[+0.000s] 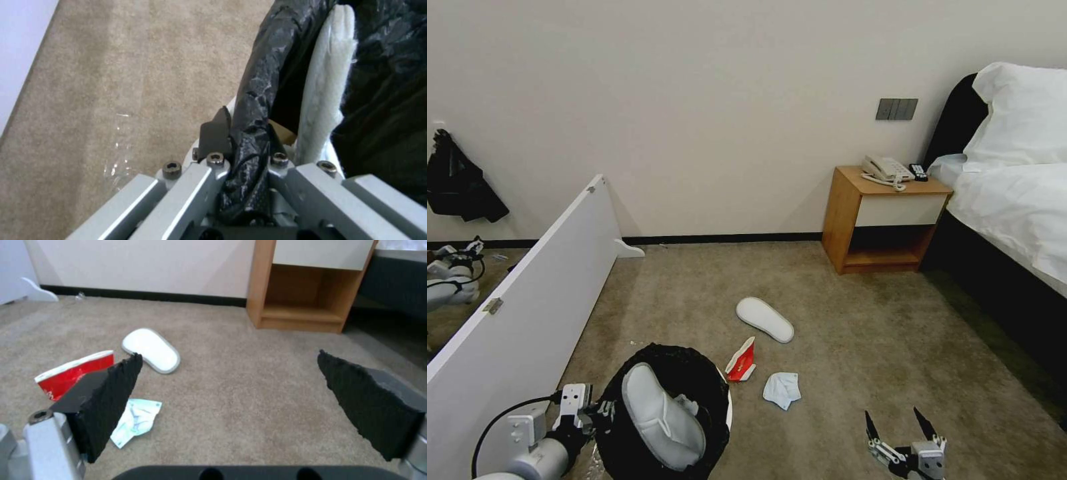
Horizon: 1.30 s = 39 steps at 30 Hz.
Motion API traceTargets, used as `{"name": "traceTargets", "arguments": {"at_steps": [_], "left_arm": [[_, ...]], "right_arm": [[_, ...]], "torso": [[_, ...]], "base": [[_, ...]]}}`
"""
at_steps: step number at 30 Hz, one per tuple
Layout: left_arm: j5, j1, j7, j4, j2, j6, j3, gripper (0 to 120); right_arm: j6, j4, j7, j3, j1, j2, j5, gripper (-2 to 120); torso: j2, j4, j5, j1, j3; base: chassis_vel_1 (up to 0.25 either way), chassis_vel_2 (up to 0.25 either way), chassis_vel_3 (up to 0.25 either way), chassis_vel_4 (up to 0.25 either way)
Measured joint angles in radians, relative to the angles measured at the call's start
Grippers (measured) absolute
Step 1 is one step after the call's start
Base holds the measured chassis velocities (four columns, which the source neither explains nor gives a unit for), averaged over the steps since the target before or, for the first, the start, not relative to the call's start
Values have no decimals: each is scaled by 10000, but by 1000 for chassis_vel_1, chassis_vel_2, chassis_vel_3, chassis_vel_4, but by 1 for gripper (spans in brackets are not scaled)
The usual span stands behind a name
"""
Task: Pick up the trash bin, then pick up the garbage from the floor and place it into the trash bin.
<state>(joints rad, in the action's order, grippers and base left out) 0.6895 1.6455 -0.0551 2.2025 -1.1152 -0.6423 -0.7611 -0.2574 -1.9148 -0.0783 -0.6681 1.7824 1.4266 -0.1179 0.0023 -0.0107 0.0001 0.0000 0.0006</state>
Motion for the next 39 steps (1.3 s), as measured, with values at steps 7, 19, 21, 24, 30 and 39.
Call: {"name": "traceTargets", "arguments": {"at_steps": [7,19,21,24,30,39], "left_arm": [[-38,-52,-4,-30,-54,-12,176,3],[-44,-46,-7,-7,-59,-25,245,3],[-43,-45,-4,-7,-59,-24,244,3],[-43,-39,-2,-8,-79,-25,247,3],[-63,-37,0,-40,-106,-25,221,3],[-45,-74,8,-99,-138,-13,188,3]], "right_arm": [[-47,70,-233,-25,1,48,-64,100],[-122,71,-530,-103,3,149,-116,100],[-131,72,-554,-107,8,163,-112,100],[-159,78,-640,-109,34,199,-104,100],[-246,139,-816,-127,20,241,-85,100],[-251,181,-881,-107,-67,238,-97,100]], "torso": [[0,0,-1,0,0],[0,0,-1,0,0],[0,0,-1,0,0],[0,0,-1,0,0],[0,0,-1,1,0],[0,0,-1,0,0]], "base": [[0,0,0,0],[0,0,0,0],[0,0,0,0],[0,0,0,0],[0,0,0,0],[-13,28,23,-19]]}}
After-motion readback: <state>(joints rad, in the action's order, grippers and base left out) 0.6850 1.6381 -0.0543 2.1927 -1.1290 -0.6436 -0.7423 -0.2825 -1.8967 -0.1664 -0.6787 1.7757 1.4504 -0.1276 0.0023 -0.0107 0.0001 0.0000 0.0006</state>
